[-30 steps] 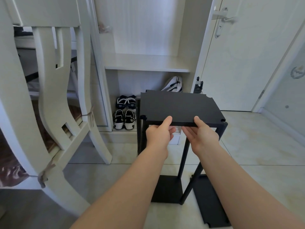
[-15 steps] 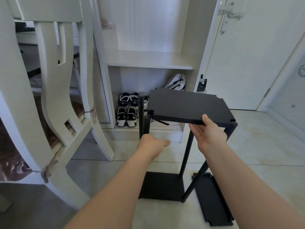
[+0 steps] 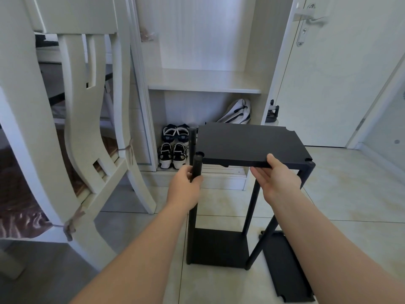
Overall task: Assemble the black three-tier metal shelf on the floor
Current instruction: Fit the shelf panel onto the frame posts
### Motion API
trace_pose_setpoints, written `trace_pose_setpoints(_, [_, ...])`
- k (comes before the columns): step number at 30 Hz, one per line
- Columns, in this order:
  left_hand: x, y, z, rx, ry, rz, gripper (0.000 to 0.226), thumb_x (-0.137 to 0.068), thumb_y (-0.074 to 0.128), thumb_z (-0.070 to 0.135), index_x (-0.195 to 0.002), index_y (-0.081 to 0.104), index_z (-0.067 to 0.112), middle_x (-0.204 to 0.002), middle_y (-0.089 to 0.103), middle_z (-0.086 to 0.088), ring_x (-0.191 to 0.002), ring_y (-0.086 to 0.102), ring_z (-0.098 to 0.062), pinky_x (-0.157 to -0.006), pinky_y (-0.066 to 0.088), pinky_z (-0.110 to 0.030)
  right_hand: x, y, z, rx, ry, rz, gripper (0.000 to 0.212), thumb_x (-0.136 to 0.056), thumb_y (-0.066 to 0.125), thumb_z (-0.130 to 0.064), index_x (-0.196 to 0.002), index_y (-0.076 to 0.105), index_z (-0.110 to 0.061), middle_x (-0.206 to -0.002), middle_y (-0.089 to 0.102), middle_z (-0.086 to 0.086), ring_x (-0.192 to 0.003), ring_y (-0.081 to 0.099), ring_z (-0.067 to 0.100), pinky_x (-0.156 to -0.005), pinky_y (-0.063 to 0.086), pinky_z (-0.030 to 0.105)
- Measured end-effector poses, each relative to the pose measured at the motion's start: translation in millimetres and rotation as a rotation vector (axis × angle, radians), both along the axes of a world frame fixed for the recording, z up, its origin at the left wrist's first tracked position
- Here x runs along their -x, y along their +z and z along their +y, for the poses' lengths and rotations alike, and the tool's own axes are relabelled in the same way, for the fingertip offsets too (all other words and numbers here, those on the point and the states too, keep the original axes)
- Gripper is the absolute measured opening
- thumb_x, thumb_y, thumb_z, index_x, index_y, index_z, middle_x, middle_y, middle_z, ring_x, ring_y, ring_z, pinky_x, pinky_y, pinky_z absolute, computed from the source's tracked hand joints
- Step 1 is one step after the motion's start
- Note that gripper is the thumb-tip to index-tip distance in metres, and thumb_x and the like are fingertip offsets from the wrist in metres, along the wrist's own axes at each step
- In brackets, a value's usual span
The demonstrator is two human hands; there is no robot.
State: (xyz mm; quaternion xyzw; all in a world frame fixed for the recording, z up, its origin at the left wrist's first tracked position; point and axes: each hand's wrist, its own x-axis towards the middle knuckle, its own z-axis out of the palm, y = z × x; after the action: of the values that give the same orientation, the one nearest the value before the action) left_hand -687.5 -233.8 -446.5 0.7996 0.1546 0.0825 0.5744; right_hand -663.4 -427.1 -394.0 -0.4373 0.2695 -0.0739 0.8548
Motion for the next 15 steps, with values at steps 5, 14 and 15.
trace_pose_setpoints(5, [3, 0, 6, 0.003, -0.002, -0.003, 0.024, -0.099, 0.061, 0.025, -0.123, 0.057, 0.026, -0.109, 0.066, 0.008, -0.09, 0.069, -0.016, -0.083, 0.057, -0.038, -1, -2, 3, 0.026, 0.012, 0.0, 0.015, -0.09, 0.075, -0.006, -0.09, 0.061, 0.0, -0.089, 0.073, 0.02, -0.064, 0.075, 0.027, -0.067, 0.065, 0.038])
trace_pose_setpoints(14, [10, -2, 15, 0.019, 0.027, -0.003, 0.026, -0.099, 0.061, 0.027, -0.125, 0.059, 0.025, -0.114, 0.068, 0.006, -0.097, 0.068, -0.018, -0.092, 0.056, -0.043, 0, -6, 14, 0.062, 0.061, 0.003, 0.014, -0.091, 0.074, -0.008, -0.095, 0.063, -0.002, -0.095, 0.073, 0.02, -0.064, 0.076, 0.027, -0.074, 0.065, 0.041])
trace_pose_setpoints(15, [10, -2, 16, 0.018, 0.028, -0.005, 0.024, -0.099, 0.061, 0.027, -0.123, 0.059, 0.026, -0.113, 0.068, 0.006, -0.096, 0.068, -0.017, -0.091, 0.056, -0.043, 0, -6, 15, 0.067, 0.063, 0.007, 0.014, -0.091, 0.074, -0.008, -0.095, 0.063, -0.002, -0.096, 0.072, 0.02, -0.064, 0.075, 0.027, -0.074, 0.065, 0.042])
